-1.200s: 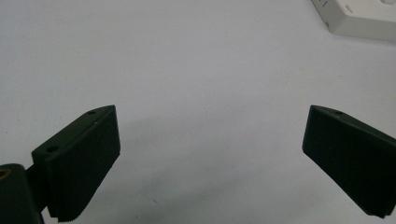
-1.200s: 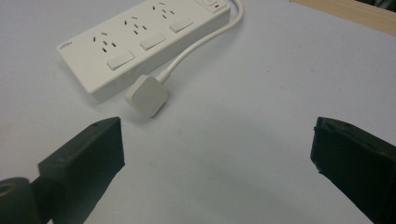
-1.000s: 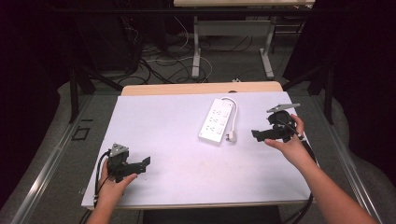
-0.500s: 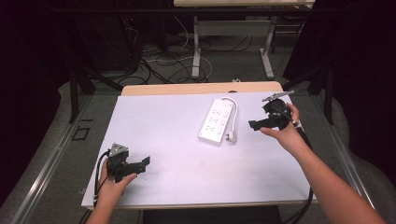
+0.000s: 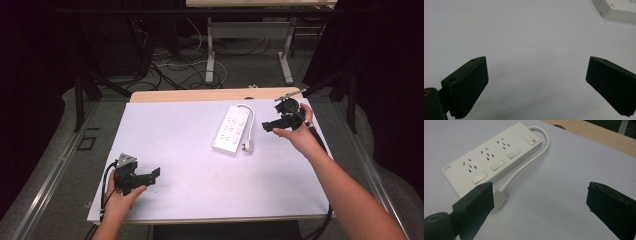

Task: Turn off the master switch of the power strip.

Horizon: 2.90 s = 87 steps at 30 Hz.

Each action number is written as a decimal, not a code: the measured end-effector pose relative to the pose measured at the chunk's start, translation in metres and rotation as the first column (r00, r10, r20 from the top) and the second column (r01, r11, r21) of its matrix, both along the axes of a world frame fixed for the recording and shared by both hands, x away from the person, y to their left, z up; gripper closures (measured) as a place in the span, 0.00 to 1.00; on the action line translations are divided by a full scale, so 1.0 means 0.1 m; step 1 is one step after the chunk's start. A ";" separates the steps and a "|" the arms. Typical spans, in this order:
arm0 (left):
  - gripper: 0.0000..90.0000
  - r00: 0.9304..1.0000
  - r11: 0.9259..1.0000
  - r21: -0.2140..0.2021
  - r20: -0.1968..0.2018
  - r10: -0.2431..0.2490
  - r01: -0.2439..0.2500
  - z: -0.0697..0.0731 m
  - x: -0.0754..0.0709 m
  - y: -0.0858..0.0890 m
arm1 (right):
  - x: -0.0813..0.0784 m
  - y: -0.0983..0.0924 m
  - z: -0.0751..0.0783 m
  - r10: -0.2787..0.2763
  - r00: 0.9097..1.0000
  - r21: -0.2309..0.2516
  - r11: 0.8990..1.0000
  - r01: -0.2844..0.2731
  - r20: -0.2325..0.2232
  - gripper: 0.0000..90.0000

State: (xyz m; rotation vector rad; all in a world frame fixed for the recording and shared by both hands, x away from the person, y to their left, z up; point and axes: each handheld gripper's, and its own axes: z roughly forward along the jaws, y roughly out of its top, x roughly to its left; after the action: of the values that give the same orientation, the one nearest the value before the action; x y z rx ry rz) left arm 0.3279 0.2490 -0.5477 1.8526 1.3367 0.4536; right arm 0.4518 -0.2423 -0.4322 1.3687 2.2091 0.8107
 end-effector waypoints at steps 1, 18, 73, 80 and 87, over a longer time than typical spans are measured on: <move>0.05 1.000 1.000 -0.001 0.000 0.000 0.000 0.00 0.00 0.00 | 0.00 0.00 0.00 0.000 1.000 0.000 1.000 0.000 0.000 0.09; 0.05 1.000 1.000 -0.011 0.004 0.008 -0.008 0.00 0.00 0.01 | 0.24 0.15 0.04 0.007 1.000 -0.011 1.000 -0.007 -0.010 0.18; 0.05 1.000 1.000 -0.012 -0.011 0.013 -0.013 -0.03 0.02 0.06 | 0.92 0.33 -0.53 0.001 0.999 0.060 0.998 0.001 -0.032 0.61; 0.05 1.000 1.000 -0.019 -0.009 0.019 -0.019 -0.03 0.01 0.06 | 0.99 0.37 -0.62 -0.002 0.999 0.051 0.999 0.004 -0.038 0.77; 0.05 1.000 0.999 -0.024 -0.002 0.031 -0.032 -0.04 0.00 0.06 | 1.04 0.42 -0.67 0.007 0.999 0.062 0.998 -0.003 -0.053 0.88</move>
State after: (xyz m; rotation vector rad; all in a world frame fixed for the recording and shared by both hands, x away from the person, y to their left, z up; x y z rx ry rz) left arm 0.3284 0.2554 -0.5516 1.8154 1.3687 0.4506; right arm 0.5557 -0.2006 -0.4989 1.4301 2.2458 0.8612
